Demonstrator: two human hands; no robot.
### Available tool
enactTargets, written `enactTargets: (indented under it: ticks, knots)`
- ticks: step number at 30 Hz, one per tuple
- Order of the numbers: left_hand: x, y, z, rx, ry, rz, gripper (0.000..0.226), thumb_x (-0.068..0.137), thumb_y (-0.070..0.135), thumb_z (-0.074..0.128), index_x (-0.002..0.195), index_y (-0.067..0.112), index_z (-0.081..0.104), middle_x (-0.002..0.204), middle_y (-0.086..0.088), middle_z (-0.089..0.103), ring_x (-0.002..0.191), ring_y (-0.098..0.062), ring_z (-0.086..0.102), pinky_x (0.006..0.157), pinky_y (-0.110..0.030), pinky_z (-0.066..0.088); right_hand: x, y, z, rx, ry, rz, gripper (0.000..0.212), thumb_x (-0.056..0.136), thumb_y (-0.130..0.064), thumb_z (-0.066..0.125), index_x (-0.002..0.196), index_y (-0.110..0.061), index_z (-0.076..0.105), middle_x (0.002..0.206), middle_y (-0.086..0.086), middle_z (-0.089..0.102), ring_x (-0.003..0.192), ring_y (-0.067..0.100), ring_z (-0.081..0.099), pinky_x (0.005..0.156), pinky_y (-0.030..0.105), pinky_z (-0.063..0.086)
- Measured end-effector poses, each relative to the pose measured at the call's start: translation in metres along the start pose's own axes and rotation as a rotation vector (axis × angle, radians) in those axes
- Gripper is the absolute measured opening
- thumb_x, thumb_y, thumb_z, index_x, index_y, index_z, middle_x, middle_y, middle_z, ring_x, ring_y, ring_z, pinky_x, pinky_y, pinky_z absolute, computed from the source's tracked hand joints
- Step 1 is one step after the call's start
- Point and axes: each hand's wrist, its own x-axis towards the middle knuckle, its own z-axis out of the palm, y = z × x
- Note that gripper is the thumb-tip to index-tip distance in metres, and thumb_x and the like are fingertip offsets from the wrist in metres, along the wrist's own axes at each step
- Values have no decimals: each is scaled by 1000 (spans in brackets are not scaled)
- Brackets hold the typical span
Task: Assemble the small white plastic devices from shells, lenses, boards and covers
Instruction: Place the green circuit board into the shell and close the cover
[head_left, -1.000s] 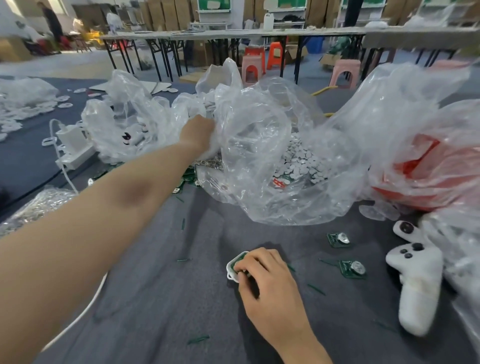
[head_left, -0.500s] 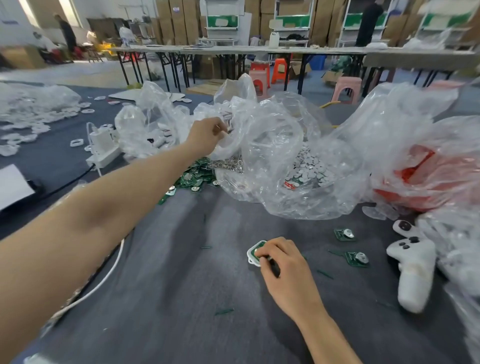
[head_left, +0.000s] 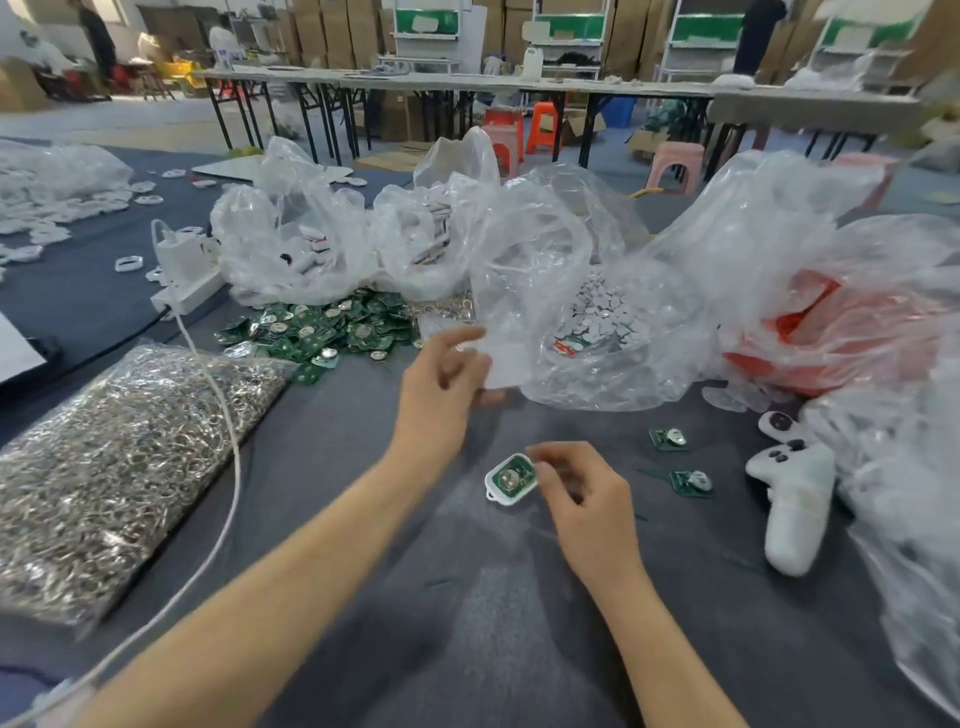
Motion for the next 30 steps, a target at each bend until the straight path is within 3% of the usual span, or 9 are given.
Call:
enactTargets:
  ticks: [3, 6, 9, 14, 18, 22, 26, 30]
  knots:
    - [-47, -18, 13, -127, -111, -163, 19, 93, -3, 54, 96, 10, 68, 83, 1, 75, 80, -14, 71, 64, -20, 56, -1, -3, -11, 294, 122, 138, 15, 91, -7, 61, 91, -20, 70, 86, -5, 73, 79, 6, 66, 71, 15, 49]
    - [-53, -27, 17, -175, -206, -242, 23, 94, -2, 52, 96, 11, 71, 88, -1, 76, 80, -12, 71, 67, -17, 55, 0, -5, -18, 510, 180, 294, 18, 87, -11, 63, 77, -20, 75, 72, -3, 70, 65, 10, 60, 66, 23, 48]
    - [-47, -31, 13, -225, -279, -274, 27, 92, 0, 55, 93, 18, 75, 91, 0, 75, 77, -7, 69, 70, -13, 53, 4, -6, -19, 657, 180, 386, 10, 76, -18, 67, 71, -20, 76, 66, 0, 66, 61, 11, 56, 61, 22, 46]
    - [-38, -37, -1, -327, -399, -330, 26, 74, 19, 72, 99, 24, 76, 101, -4, 74, 92, -11, 69, 76, -17, 54, 9, -7, -16, 854, 125, 481, 11, 74, -14, 65, 68, -14, 73, 65, 4, 64, 56, 11, 56, 55, 20, 49]
    - [-34, -39, -3, -260, -396, -304, 23, 75, 18, 73, 97, 25, 76, 99, -4, 74, 85, -13, 69, 73, -22, 55, 10, -7, -17, 858, 98, 479, 9, 74, -13, 64, 72, -13, 73, 70, 6, 66, 58, 11, 57, 55, 20, 50]
    - [-33, -39, -5, -247, -410, -296, 22, 79, 15, 68, 97, 25, 75, 98, -4, 74, 85, -13, 67, 72, -21, 53, 10, -6, -20, 858, 9, 428, 30, 73, -13, 65, 102, -18, 71, 82, 7, 67, 63, 12, 58, 58, 22, 50]
    - [-33, -35, -6, -205, -441, -302, 20, 79, 18, 70, 97, 23, 76, 100, -5, 74, 85, -13, 68, 71, -19, 53, 12, -3, -37, 552, -155, 308, 36, 75, -17, 75, 109, -30, 71, 80, 1, 66, 71, 13, 60, 68, 23, 51]
    - [-30, -32, -13, 22, -356, -223, 21, 88, 6, 65, 99, 22, 71, 93, 2, 75, 79, -7, 68, 71, -18, 52, 12, 0, -48, 403, -115, 296, 37, 76, -10, 76, 108, -30, 70, 79, 0, 69, 73, 10, 61, 73, 22, 52]
